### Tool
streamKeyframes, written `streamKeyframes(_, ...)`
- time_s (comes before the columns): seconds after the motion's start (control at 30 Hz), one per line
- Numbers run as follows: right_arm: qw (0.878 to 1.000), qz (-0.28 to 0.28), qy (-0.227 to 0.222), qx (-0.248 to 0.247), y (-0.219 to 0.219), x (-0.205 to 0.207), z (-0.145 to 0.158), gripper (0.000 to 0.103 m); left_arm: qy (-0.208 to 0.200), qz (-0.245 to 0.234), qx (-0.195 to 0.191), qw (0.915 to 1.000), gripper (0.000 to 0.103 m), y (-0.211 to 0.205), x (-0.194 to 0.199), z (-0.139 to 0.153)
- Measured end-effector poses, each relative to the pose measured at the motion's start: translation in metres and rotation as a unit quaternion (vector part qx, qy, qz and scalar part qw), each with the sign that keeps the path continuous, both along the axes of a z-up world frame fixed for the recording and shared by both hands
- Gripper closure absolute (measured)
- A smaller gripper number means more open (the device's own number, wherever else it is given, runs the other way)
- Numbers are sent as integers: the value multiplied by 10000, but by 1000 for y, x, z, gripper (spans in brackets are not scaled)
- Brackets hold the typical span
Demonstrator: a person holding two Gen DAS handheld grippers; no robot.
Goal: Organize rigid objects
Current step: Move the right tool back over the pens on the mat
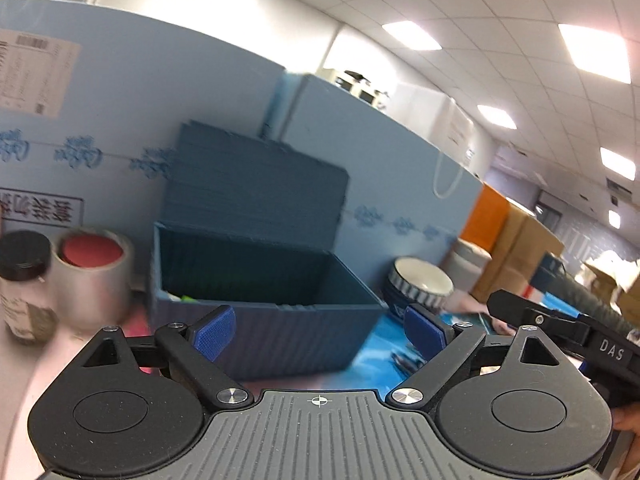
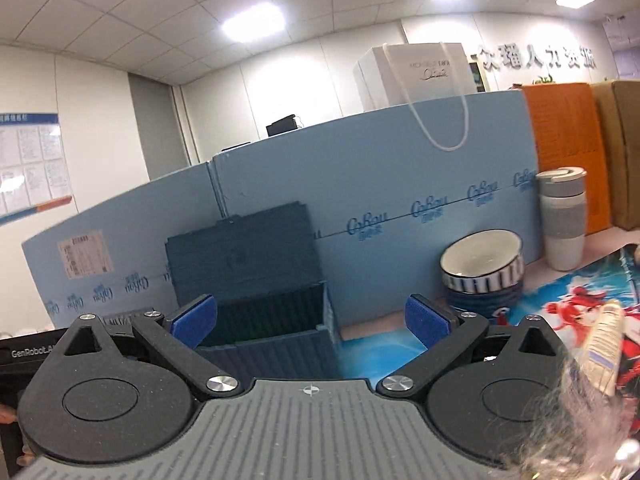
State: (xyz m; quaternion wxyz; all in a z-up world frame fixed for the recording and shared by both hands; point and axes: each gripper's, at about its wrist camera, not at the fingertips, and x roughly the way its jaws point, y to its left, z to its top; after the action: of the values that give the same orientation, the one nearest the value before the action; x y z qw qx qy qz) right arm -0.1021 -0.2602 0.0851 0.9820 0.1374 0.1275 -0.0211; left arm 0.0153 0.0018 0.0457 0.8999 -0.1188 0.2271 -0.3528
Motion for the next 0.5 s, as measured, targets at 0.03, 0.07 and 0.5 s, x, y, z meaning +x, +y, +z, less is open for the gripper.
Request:
streamKeyframes(0.03,10000,-20,16,-53,-1,-4,-2,1,3,-38,2,10000,10,-2,-2,-4)
streamKeyframes(0.07,9999,-41,44,-109,-1,-9,-4,1,15,-74,0,10000,10,-3,-4,-8)
streamKeyframes(0.5,9921,-105,1218,-292,-11,-22,-54,4,63,-141,120,9998,10,-11,-12,-36)
